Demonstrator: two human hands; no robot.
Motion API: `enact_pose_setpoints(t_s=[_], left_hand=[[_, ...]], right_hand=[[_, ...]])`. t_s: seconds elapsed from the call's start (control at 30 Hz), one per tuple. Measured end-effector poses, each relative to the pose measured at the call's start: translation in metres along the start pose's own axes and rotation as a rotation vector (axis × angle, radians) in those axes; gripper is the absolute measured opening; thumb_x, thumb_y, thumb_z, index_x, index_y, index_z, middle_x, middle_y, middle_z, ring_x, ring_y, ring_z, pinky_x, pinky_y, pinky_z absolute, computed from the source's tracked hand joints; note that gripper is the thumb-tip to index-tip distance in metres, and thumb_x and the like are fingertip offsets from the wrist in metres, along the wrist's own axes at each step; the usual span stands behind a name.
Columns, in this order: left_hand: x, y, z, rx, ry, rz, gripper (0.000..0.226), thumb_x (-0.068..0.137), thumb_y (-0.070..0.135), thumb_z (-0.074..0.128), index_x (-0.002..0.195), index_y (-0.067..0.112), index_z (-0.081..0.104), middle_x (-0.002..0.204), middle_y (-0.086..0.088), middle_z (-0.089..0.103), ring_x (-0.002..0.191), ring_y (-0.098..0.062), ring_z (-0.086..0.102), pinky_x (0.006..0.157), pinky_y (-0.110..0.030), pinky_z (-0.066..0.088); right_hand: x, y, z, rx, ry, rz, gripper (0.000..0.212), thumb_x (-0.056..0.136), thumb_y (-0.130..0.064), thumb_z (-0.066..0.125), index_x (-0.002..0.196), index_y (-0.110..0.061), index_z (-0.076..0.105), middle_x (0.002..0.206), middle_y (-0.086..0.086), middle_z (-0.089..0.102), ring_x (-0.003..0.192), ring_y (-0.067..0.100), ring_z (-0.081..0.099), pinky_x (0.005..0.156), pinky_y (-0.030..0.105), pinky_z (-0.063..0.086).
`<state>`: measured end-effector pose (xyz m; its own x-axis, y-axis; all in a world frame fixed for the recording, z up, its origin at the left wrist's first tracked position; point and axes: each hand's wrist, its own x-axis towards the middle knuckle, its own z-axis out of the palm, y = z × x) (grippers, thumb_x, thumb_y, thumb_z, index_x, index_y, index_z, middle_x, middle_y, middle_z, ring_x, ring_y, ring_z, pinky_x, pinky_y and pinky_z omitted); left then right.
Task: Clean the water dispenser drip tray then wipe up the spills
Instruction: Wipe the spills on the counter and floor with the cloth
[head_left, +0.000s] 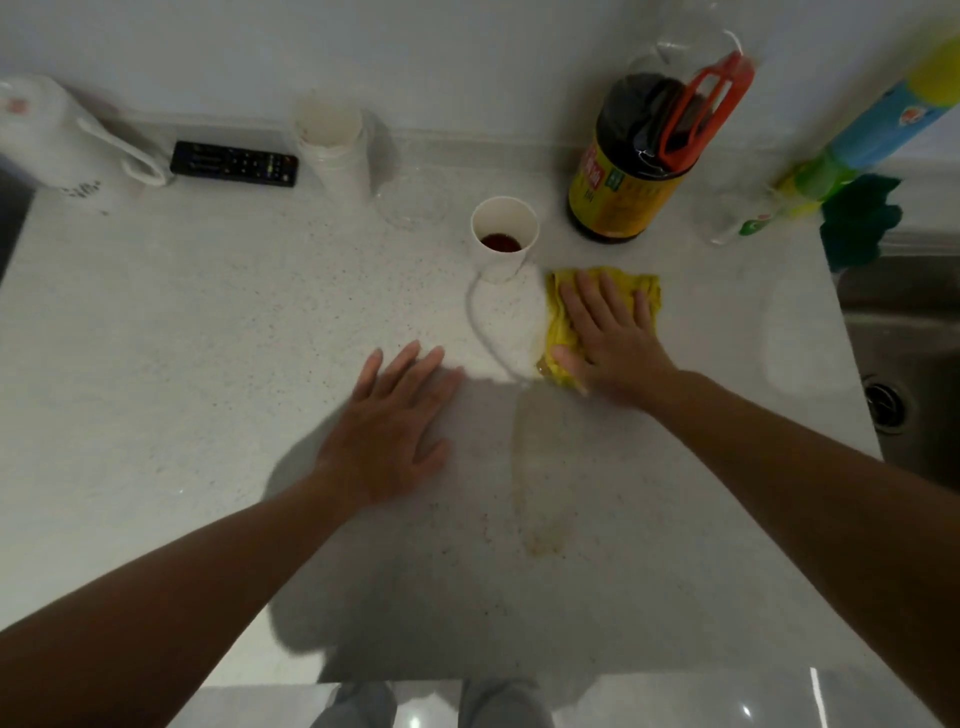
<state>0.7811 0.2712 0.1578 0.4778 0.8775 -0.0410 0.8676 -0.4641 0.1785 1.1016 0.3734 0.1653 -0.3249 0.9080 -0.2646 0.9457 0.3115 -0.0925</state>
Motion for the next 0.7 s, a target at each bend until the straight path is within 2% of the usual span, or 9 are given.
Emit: enact_pose_setpoints(t_s=[0.07, 0.13, 0.23, 0.33, 0.43, 0.47, 0.57, 0.6, 0.7], left_hand=[[0.0, 0.0, -0.001, -0.002, -0.005, 0.004, 0.082, 0.09, 0.054, 0.05, 0.162, 0.022, 0.03, 0.169, -0.011, 0.029, 0.158, -0.036, 0.021, 0.127, -0.061, 0.014], [0.001, 0.001, -0.003, -0.007, -0.007, -0.006, 0.081, 0.088, 0.051, 0.051, 0.161, 0.023, 0.033, 0.169, -0.011, 0.031, 0.157, -0.036, 0.023, 0.127, -0.062, 0.015], [-0.002, 0.005, -0.009, -0.018, -0.027, -0.032, 0.079, 0.087, 0.048, 0.048, 0.161, 0.023, 0.034, 0.169, -0.011, 0.032, 0.157, -0.036, 0.024, 0.126, -0.062, 0.016], [-0.005, 0.008, -0.012, -0.044, -0.019, -0.013, 0.076, 0.09, 0.044, 0.047, 0.161, 0.02, 0.036, 0.168, -0.015, 0.034, 0.157, -0.038, 0.025, 0.126, -0.062, 0.016], [-0.003, 0.005, -0.019, -0.072, -0.117, -0.033, 0.081, 0.09, 0.055, 0.031, 0.164, 0.022, 0.028, 0.173, -0.013, 0.023, 0.16, -0.034, 0.015, 0.129, -0.058, 0.006], [-0.004, 0.006, -0.022, -0.103, -0.135, -0.038, 0.083, 0.089, 0.057, 0.03, 0.163, 0.019, 0.032, 0.172, -0.014, 0.025, 0.159, -0.035, 0.018, 0.129, -0.057, 0.006], [-0.014, 0.009, -0.025, -0.231, 0.011, -0.02, 0.073, 0.085, 0.045, 0.053, 0.146, 0.004, 0.056, 0.152, -0.023, 0.053, 0.139, -0.042, 0.051, 0.123, -0.059, 0.027], [-0.017, 0.007, -0.024, -0.248, 0.055, -0.013, 0.071, 0.085, 0.043, 0.058, 0.144, 0.003, 0.058, 0.149, -0.022, 0.055, 0.134, -0.042, 0.055, 0.12, -0.057, 0.033], [-0.03, -0.003, -0.027, -0.164, -0.007, -0.034, 0.08, 0.089, 0.059, 0.054, 0.153, 0.011, 0.046, 0.158, -0.019, 0.046, 0.141, -0.041, 0.045, 0.12, -0.054, 0.034]], right_hand=[[-0.019, -0.019, 0.003, -0.003, 0.04, -0.112, 0.087, 0.094, -0.068, 0.027, 0.163, -0.015, 0.025, 0.17, 0.013, 0.023, 0.156, 0.042, 0.018, 0.121, 0.072, 0.012], [-0.053, -0.04, 0.014, 0.021, 0.073, -0.223, 0.081, 0.094, -0.064, 0.035, 0.16, -0.015, 0.036, 0.166, 0.014, 0.034, 0.153, 0.043, 0.027, 0.119, 0.072, 0.017], [-0.11, -0.053, 0.032, 0.022, 0.064, -0.215, 0.077, 0.096, -0.063, 0.04, 0.161, -0.021, 0.035, 0.169, 0.005, 0.031, 0.156, 0.035, 0.023, 0.122, 0.067, 0.017], [-0.17, -0.039, 0.045, 0.014, 0.017, -0.071, 0.079, 0.098, -0.066, 0.031, 0.164, -0.024, 0.019, 0.173, 0.003, 0.016, 0.159, 0.033, 0.011, 0.122, 0.067, 0.015], [-0.222, -0.05, 0.059, 0.053, -0.014, 0.129, 0.081, 0.098, -0.07, 0.019, 0.164, -0.028, 0.001, 0.173, 0.0, -0.002, 0.16, 0.031, -0.002, 0.125, 0.062, 0.002], [-0.236, -0.063, 0.064, 0.068, -0.024, 0.193, 0.082, 0.098, -0.07, 0.018, 0.163, -0.027, -0.005, 0.173, -0.001, -0.008, 0.159, 0.03, -0.008, 0.126, 0.06, -0.003], [-0.255, -0.118, 0.078, 0.105, -0.037, 0.364, 0.085, 0.097, -0.07, 0.014, 0.162, -0.025, -0.015, 0.172, 0.001, -0.018, 0.158, 0.028, -0.019, 0.125, 0.057, -0.011], [-0.255, -0.138, 0.082, 0.134, -0.028, 0.416, 0.085, 0.097, -0.071, 0.013, 0.162, -0.025, -0.016, 0.172, 0.001, -0.018, 0.158, 0.029, -0.019, 0.125, 0.057, -0.012], [-0.24, -0.182, 0.089, 0.206, 0.017, 0.565, 0.087, 0.094, -0.075, 0.008, 0.161, -0.026, -0.018, 0.17, 0.001, -0.02, 0.156, 0.03, -0.021, 0.123, 0.058, -0.016]])
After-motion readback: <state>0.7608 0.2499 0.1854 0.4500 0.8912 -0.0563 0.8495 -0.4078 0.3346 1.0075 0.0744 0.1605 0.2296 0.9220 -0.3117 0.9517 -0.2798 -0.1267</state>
